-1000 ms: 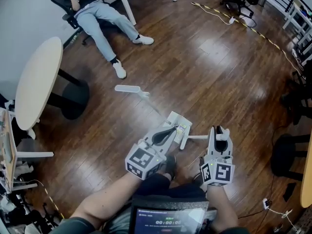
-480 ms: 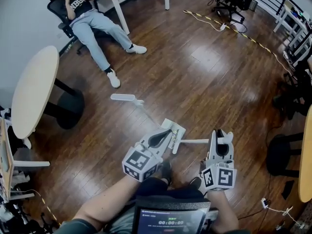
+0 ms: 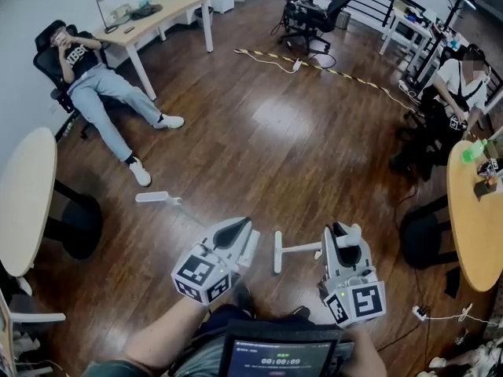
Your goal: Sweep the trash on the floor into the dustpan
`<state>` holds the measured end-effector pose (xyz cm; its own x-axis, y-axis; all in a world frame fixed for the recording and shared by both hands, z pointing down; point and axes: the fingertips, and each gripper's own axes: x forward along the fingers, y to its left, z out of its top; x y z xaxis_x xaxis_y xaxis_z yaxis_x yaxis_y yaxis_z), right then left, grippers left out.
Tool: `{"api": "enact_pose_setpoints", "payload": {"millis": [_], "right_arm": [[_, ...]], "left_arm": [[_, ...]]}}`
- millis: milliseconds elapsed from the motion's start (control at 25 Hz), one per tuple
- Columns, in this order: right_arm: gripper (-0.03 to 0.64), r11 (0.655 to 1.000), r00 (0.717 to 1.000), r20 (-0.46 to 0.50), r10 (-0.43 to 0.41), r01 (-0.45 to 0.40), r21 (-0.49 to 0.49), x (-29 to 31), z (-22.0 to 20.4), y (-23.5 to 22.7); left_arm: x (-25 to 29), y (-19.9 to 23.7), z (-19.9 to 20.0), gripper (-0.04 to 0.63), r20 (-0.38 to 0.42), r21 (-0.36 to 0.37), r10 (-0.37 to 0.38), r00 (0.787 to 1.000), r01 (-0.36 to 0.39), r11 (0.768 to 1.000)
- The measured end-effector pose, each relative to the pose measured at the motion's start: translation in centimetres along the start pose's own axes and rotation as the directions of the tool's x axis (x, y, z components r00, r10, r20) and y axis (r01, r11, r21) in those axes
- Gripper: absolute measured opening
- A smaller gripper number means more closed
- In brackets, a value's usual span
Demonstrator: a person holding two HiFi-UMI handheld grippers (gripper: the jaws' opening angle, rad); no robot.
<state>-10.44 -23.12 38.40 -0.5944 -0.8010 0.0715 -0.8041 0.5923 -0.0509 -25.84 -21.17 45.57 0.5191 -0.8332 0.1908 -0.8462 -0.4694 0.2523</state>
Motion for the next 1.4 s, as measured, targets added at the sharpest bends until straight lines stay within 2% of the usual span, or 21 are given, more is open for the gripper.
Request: {"api": "enact_pose_setpoints", "payload": {"millis": [200, 320, 480, 720, 840, 1400], "right_arm": [[0.078, 0.999, 0.999, 0.012, -0.034, 0.034, -0.016, -6.7, 4.4, -6.5], [0.078, 0.997, 0.998, 0.034, -0.060, 0.061, -0.036, -11.7, 7.0, -11.1], [0.078, 0.995, 0.996, 0.023, -0.086, 0.087, -0.042, -17.3, 7.8, -14.4], [0.078, 0.991, 0.992, 0.000, -0.123, 0.123, -0.054, -18.8, 8.9, -16.4], [0.078, 0.989, 0.991, -0.005, -0.136, 0.136, -0.055, -20.0, 8.9, -17.4], [0.077, 0.979, 0.979, 0.034, -0.202, 0.203, -0.011, -22.9, 9.8, -21.4]], "left_arm": [[2.6, -6.3, 3.5, 0.008, 0.025, 0.025, 0.005, 1.000, -0.005, 1.000], [4.7, -11.5, 5.4, 0.008, 0.072, -0.021, -0.028, 0.997, 0.030, 0.999], [5.8, -16.7, 6.2, 0.008, 0.081, 0.011, -0.036, 0.996, 0.035, 0.999], [6.8, -17.9, 8.9, 0.008, 0.104, 0.033, -0.061, 0.993, 0.058, 0.998], [7.1, -19.1, 9.3, 0.008, 0.101, 0.066, -0.068, 0.993, 0.061, 0.996], [8.6, -22.5, 10.0, 0.008, 0.108, 0.096, -0.069, 0.992, 0.058, 0.994]]}}
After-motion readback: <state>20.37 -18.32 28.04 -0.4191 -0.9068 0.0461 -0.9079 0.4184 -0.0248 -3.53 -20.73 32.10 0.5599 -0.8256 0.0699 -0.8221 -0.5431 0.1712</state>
